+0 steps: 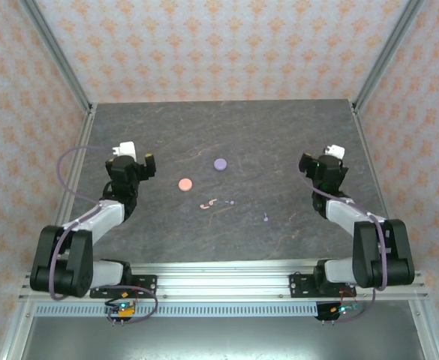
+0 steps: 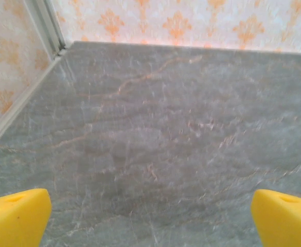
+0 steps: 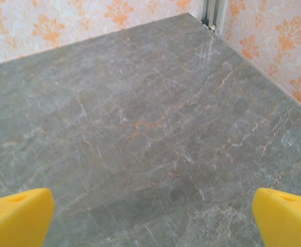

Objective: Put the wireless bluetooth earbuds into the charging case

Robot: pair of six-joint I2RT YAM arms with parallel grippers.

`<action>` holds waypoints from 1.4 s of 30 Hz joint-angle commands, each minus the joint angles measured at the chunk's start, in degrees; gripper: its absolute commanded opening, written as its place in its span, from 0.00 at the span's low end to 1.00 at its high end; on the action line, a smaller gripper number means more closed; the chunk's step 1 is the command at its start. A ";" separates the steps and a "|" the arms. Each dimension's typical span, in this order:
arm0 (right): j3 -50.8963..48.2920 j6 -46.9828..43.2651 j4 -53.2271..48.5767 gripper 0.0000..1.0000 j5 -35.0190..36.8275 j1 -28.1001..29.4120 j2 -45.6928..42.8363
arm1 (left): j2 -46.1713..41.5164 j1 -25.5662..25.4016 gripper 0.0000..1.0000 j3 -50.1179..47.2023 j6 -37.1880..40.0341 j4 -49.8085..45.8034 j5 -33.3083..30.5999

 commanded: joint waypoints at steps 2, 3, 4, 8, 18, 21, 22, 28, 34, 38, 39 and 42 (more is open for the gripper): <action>8.06 5.61 -19.70 0.99 -3.20 0.00 -0.24 | -3.65 0.57 1.00 6.68 -5.10 -19.43 2.04; 9.85 6.34 -22.80 0.99 -4.78 0.09 0.44 | -4.23 0.49 1.00 7.74 -5.75 -21.76 3.43; 11.47 6.97 -25.77 0.99 -6.09 0.14 1.20 | -4.61 0.39 1.00 8.83 -6.84 -23.89 4.81; 18.46 9.52 -36.41 0.99 -10.37 0.60 4.44 | -3.50 -0.55 1.00 14.34 -10.86 -32.37 9.53; 22.68 13.37 -44.04 0.99 -19.24 3.04 9.24 | 10.13 -9.32 0.98 31.54 -11.78 -46.83 15.22; 22.64 13.06 -44.38 0.99 -21.68 4.47 10.39 | 15.66 -10.33 0.91 36.10 -12.74 -47.98 18.02; 22.59 12.99 -44.31 0.99 -22.22 5.03 10.62 | 17.53 -10.62 0.88 37.80 -12.79 -48.85 18.55; 22.51 14.12 -43.05 0.99 -25.24 7.29 11.57 | 29.47 -12.80 0.70 49.61 -12.83 -54.17 19.95; 23.14 16.49 -40.56 0.95 -30.36 8.88 13.73 | 41.34 -14.45 0.58 60.29 -13.83 -57.02 22.51; 25.60 17.27 -40.75 0.86 -31.61 11.24 16.95 | 46.92 -15.89 0.53 65.73 -15.16 -57.37 22.87; 26.35 17.40 -40.84 0.82 -31.75 12.08 17.88 | 48.27 -16.27 0.48 67.01 -15.39 -57.55 22.85; 29.03 17.92 -41.10 0.71 -31.73 14.39 20.91 | 52.45 -17.07 0.41 71.39 -15.88 -59.20 23.55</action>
